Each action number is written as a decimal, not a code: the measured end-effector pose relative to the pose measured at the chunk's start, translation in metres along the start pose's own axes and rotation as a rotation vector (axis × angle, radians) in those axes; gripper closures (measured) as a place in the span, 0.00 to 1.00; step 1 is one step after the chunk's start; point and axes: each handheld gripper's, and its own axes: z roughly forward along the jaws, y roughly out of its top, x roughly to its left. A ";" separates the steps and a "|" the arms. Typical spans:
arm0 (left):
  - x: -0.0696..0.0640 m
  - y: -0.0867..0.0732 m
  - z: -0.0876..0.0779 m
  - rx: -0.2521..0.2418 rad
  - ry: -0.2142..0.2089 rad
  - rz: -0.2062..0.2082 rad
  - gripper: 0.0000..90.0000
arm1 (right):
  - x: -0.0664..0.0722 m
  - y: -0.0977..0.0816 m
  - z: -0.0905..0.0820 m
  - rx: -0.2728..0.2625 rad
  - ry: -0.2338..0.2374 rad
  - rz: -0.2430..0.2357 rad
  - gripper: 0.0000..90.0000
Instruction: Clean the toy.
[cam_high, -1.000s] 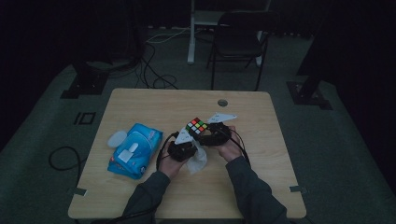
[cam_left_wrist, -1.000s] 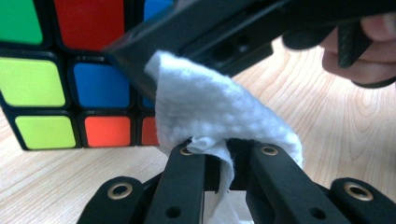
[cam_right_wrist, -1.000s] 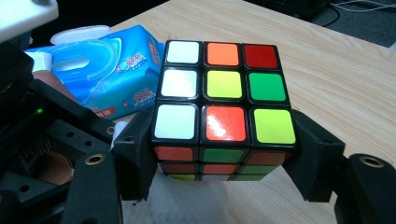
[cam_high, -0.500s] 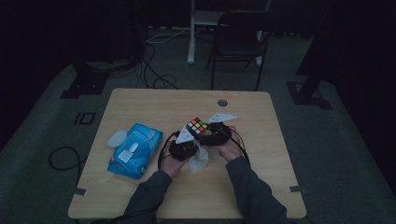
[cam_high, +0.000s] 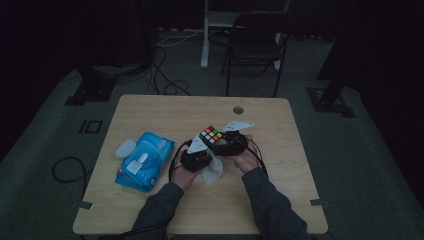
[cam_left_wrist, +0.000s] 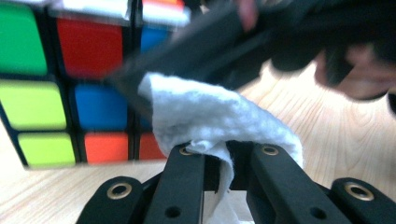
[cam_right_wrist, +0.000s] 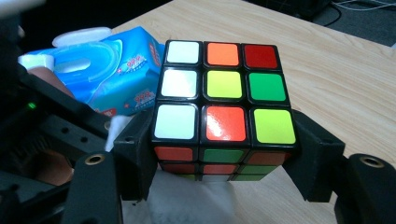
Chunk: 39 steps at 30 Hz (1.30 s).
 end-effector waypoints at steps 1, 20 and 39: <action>0.001 -0.002 0.000 0.013 0.001 0.003 0.97 | -0.001 0.000 -0.001 -0.005 -0.005 -0.002 0.38; 0.031 -0.022 -0.038 0.017 0.101 -0.084 0.96 | -0.009 -0.018 -0.001 0.058 -0.087 -0.044 0.38; 0.039 -0.036 -0.047 0.050 0.133 -0.126 0.96 | -0.019 -0.050 -0.005 0.122 -0.150 -0.037 0.38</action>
